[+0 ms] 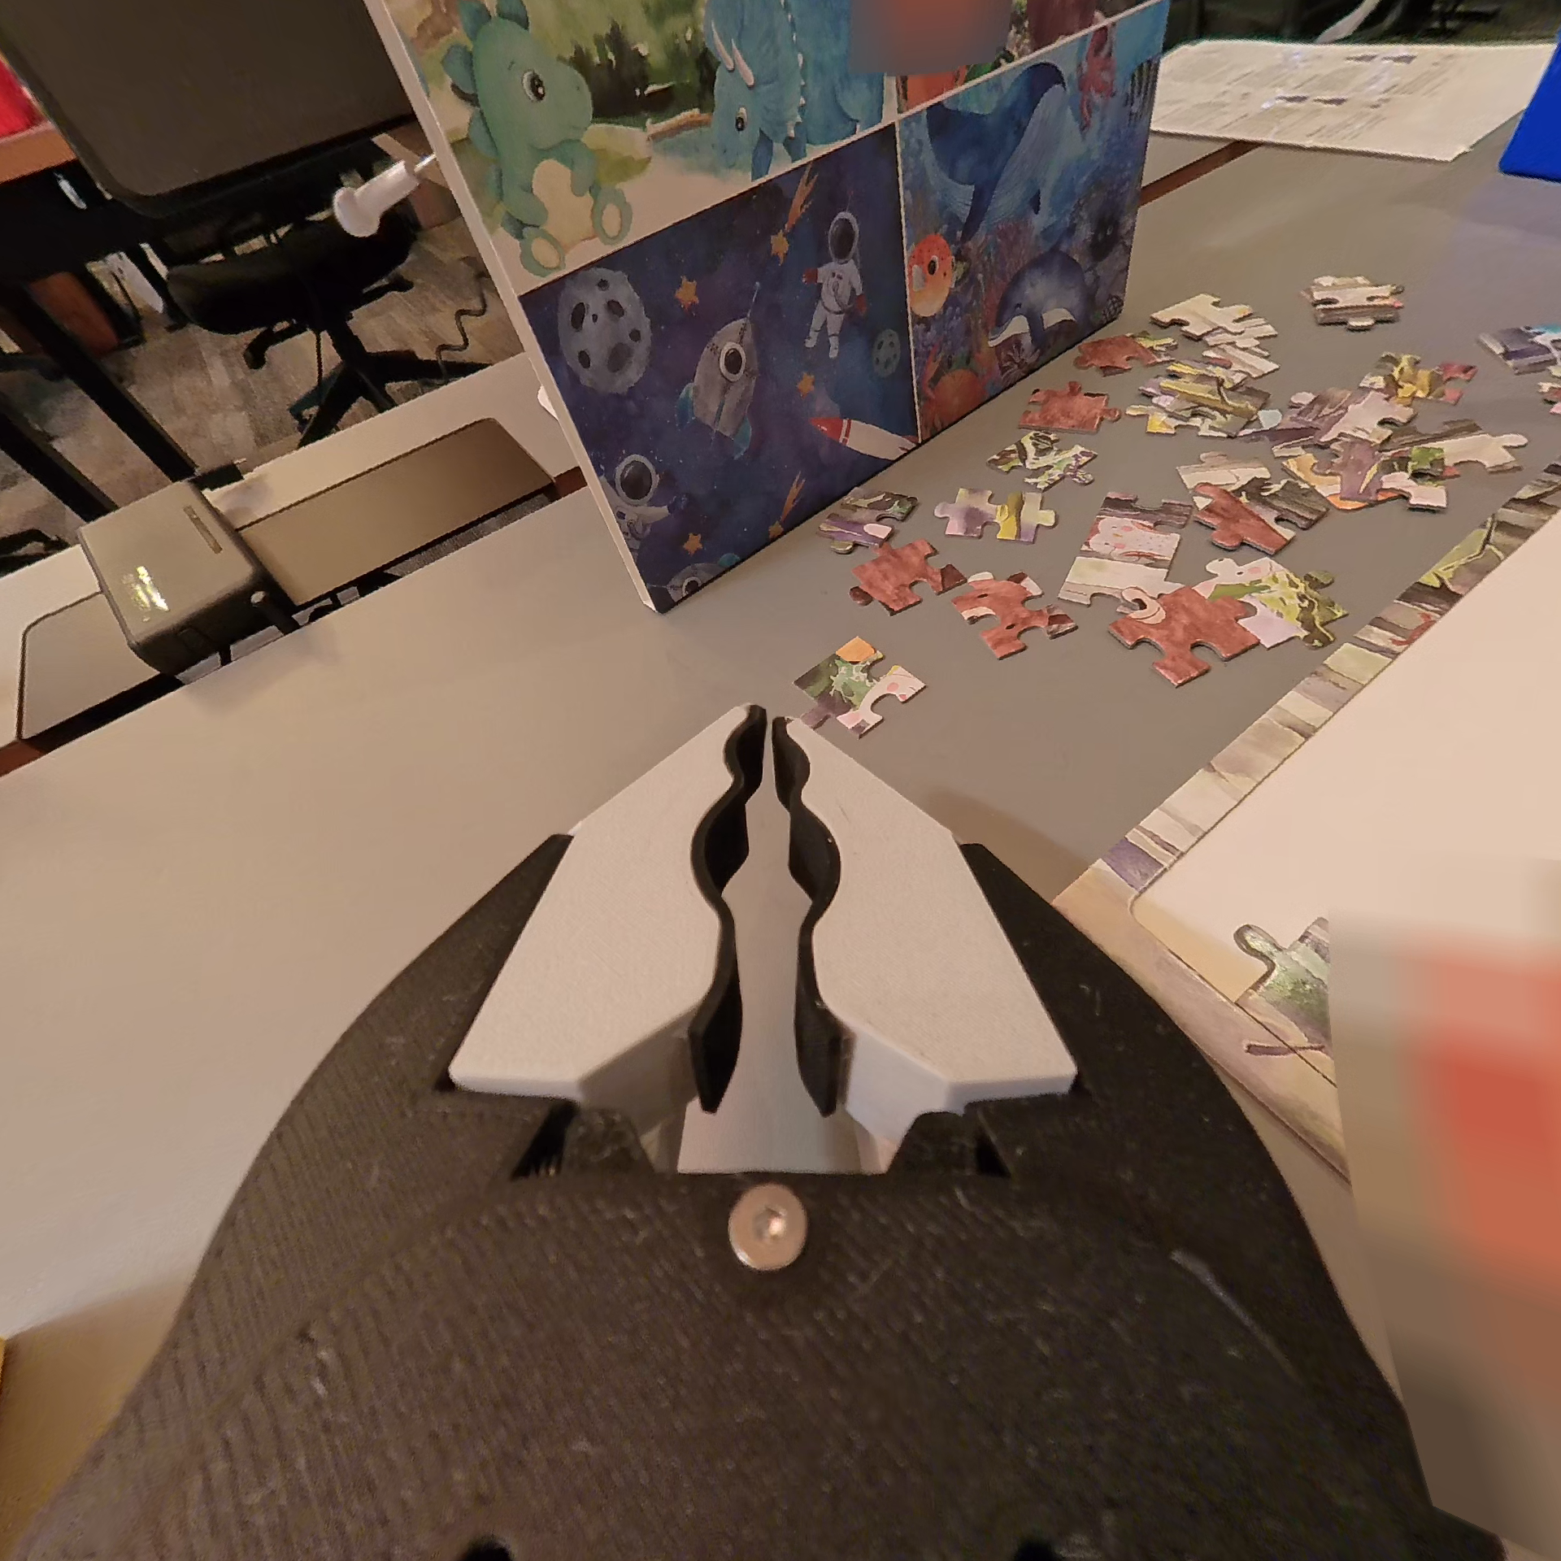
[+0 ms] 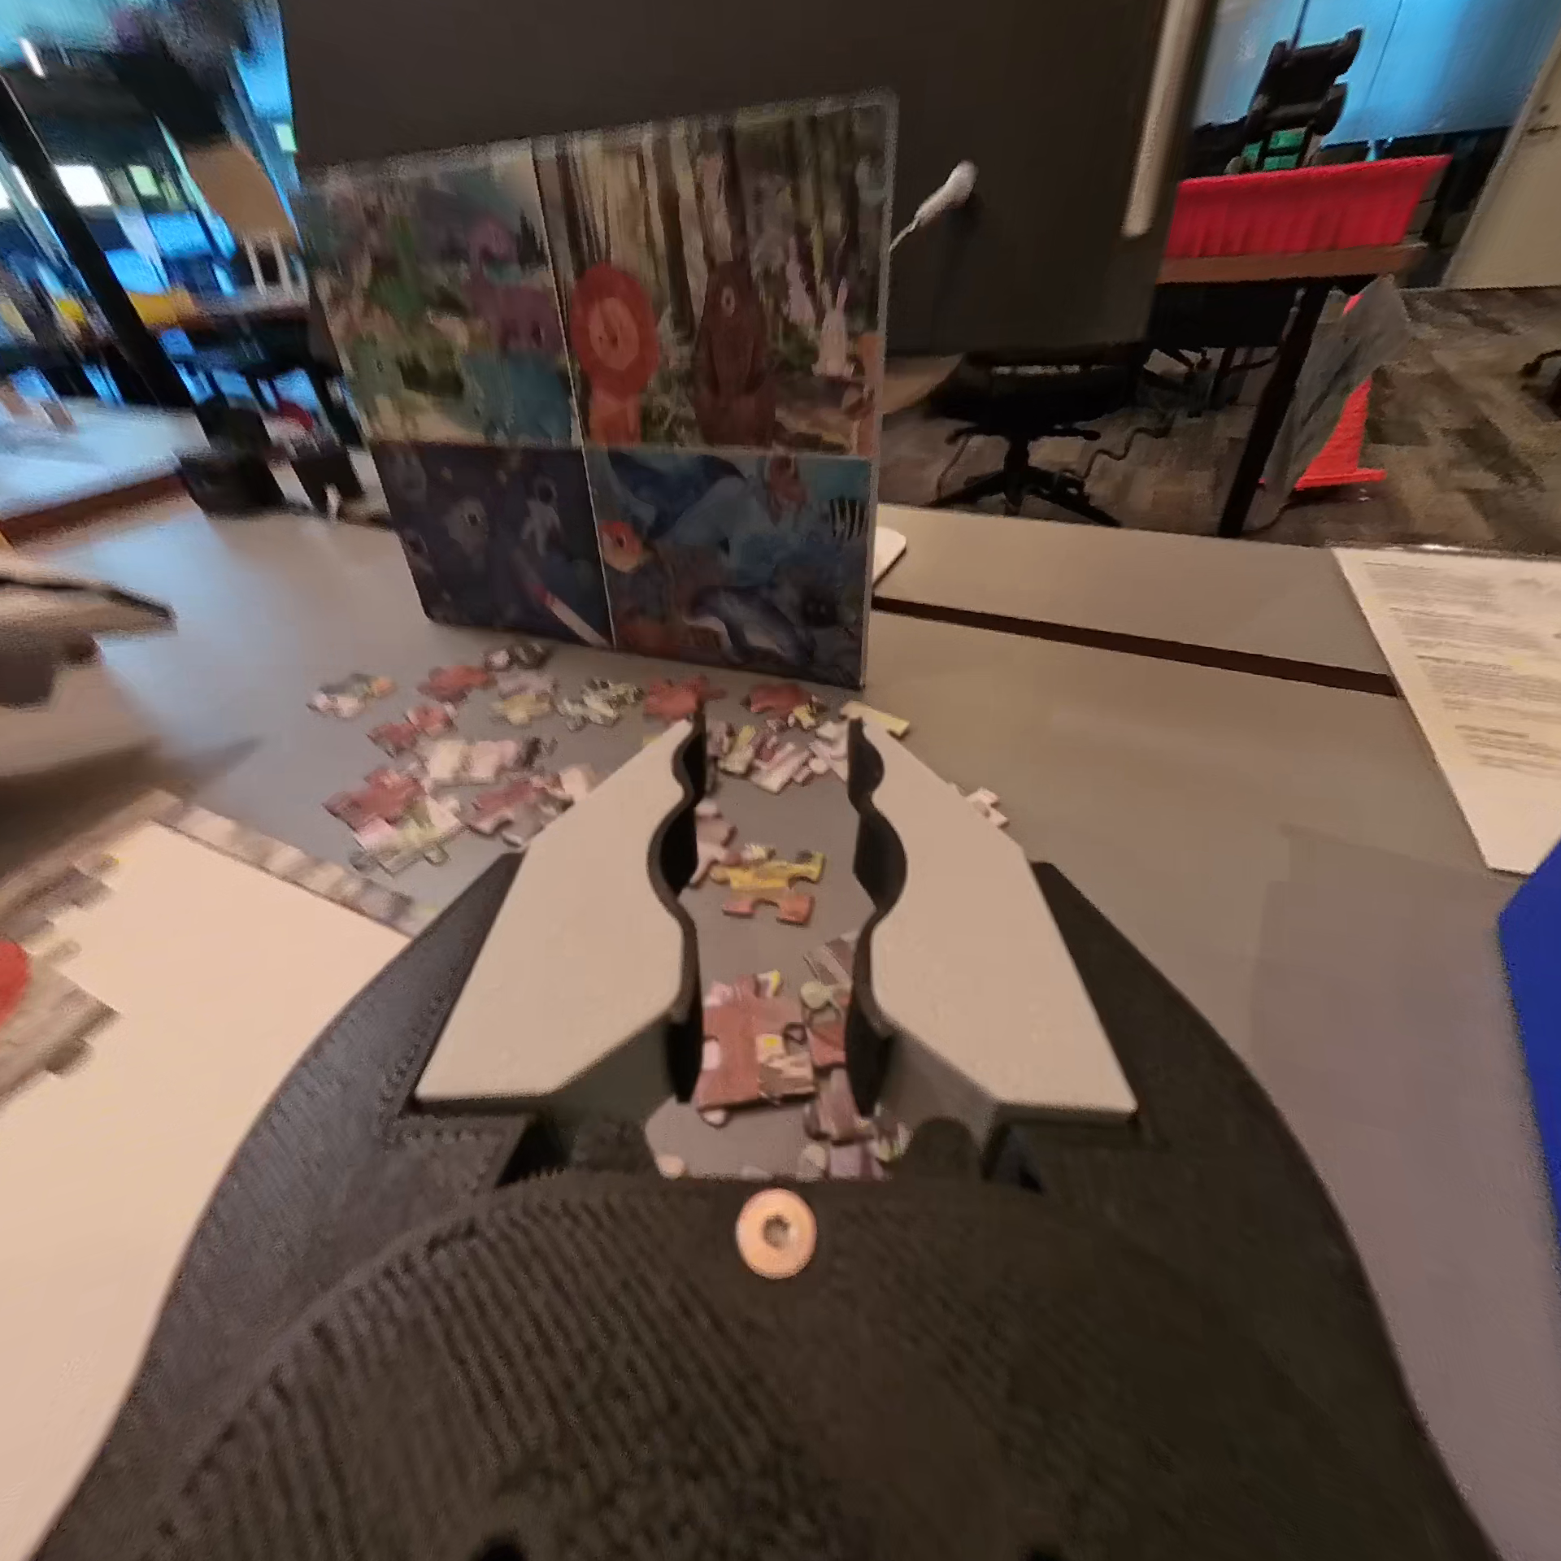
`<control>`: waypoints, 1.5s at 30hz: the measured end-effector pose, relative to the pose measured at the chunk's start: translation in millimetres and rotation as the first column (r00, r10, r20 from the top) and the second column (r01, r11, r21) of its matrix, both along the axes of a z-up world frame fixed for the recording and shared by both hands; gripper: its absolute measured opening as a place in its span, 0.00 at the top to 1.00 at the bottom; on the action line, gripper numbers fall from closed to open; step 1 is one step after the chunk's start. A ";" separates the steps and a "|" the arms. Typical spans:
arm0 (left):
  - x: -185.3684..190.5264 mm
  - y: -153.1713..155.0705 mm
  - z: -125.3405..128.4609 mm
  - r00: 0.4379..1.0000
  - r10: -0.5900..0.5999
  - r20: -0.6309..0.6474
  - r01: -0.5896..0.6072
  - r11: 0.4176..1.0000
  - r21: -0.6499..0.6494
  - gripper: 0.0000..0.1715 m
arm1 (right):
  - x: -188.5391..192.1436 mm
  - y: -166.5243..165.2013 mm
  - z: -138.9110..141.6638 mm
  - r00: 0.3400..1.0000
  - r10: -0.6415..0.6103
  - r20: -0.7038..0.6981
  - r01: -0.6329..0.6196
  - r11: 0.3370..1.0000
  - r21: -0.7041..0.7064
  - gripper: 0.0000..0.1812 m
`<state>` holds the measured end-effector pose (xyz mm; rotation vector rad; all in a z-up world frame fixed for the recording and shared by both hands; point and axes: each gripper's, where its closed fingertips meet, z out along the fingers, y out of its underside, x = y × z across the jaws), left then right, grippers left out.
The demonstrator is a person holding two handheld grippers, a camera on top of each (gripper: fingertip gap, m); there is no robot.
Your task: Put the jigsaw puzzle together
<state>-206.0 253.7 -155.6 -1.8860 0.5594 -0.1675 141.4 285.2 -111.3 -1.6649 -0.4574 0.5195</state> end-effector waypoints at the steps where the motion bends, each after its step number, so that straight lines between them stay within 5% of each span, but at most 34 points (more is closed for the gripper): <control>1: 1.7 0.8 0.0 1.000 0.002 0.007 -0.002 1.000 -0.007 1.00 | -4.0 1.2 -8.5 0.997 0.007 0.072 -0.007 1.000 0.002 0.82; 7: -7.3 4.2 -2.0 0.997 0.019 0.078 -0.016 0.999 -0.033 1.00 | -65.7 -0.2 -29.2 0.921 0.249 0.301 -0.251 0.967 -0.033 0.77; 11: -5.8 4.0 -3.4 0.997 0.008 0.079 -0.004 0.999 -0.044 0.99 | -95.3 19.5 -46.3 0.811 0.403 0.424 -0.387 0.913 -0.127 0.71; 17: -4.0 3.4 -4.2 0.997 -0.001 0.071 0.004 0.999 -0.045 0.98 | -111.9 48.7 -88.3 0.743 0.596 0.306 -0.466 0.788 -0.403 0.67; 27: -2.5 2.1 -4.4 0.997 -0.015 0.082 0.019 0.998 -0.051 0.98 | -105.9 59.8 -100.1 0.705 0.575 0.415 -0.435 0.813 -0.386 0.79; 29: -2.3 1.9 -4.5 0.997 -0.016 0.077 0.020 0.999 -0.050 0.98 | -106.7 57.8 -94.8 0.709 0.571 0.413 -0.447 0.818 -0.363 0.92; 33: -2.4 1.7 -4.0 0.997 -0.015 0.077 0.019 0.999 -0.046 0.98 | -113.4 44.9 -67.1 0.747 0.562 0.356 -0.482 0.826 -0.292 0.93; 39: -0.7 0.9 -4.4 0.998 -0.021 0.058 0.023 0.999 -0.039 0.98 | -95.1 61.1 -61.3 0.764 0.438 0.473 -0.374 0.899 -0.229 0.76; 45: 2.4 -0.5 -6.0 0.999 -0.032 0.027 0.033 0.999 -0.036 0.99 | -96.4 70.3 -99.3 0.747 0.594 0.297 -0.420 0.769 -0.482 0.67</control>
